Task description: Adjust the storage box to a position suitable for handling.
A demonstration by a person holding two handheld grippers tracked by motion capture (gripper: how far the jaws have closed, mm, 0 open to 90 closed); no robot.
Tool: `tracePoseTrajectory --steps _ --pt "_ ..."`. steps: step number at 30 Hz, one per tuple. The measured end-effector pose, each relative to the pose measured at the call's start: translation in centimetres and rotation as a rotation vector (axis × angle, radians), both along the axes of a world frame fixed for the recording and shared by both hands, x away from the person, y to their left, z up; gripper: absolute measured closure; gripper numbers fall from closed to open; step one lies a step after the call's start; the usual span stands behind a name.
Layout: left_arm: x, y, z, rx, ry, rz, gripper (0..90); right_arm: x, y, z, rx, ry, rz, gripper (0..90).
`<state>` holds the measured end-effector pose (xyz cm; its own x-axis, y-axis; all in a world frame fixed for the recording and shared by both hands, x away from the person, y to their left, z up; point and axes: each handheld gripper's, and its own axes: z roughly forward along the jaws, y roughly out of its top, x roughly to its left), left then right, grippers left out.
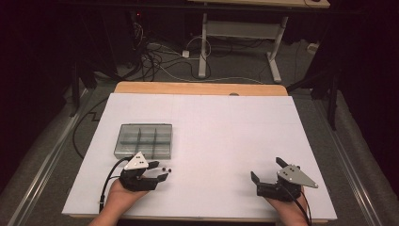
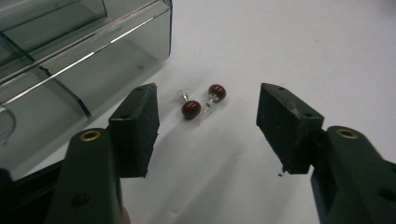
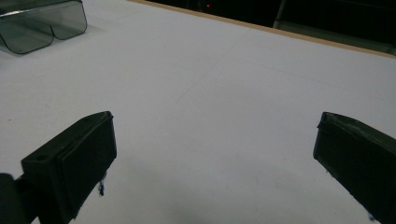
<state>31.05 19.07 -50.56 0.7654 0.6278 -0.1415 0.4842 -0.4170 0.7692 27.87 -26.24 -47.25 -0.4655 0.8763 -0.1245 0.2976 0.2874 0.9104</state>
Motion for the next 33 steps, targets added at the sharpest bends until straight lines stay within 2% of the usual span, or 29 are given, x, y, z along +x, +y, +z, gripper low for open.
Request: tracePoseTrajectory --steps 3,7,12,21,22,26,33 --pt "0.4 -0.9 0.0 0.054 -0.005 -0.010 42.6 0.0 0.1 -0.1 -0.003 0.003 0.004 0.0" --pt "0.9 -1.4 0.0 0.074 -0.002 -0.013 46.5 0.0 0.2 0.0 -0.002 0.004 0.005 0.0" --pt "1.1 -2.3 0.0 0.121 -0.017 -0.017 52.7 0.0 0.3 0.0 -0.009 -0.001 0.010 0.0" --pt "1.1 -2.5 0.0 0.122 -0.026 -0.036 65.7 -0.1 0.4 0.1 -0.005 -0.001 0.008 0.0" --pt "1.1 -2.5 0.0 0.120 -0.025 -0.038 70.6 -0.1 0.4 0.1 -0.007 -0.002 0.009 0.0" --pt "1.3 -2.6 0.0 0.119 -0.024 -0.041 76.8 -0.2 0.4 0.3 -0.005 -0.009 0.009 0.0" --pt "1.3 -2.7 0.1 0.118 -0.024 -0.042 78.8 -0.3 0.2 0.4 0.009 -0.011 0.006 0.0"
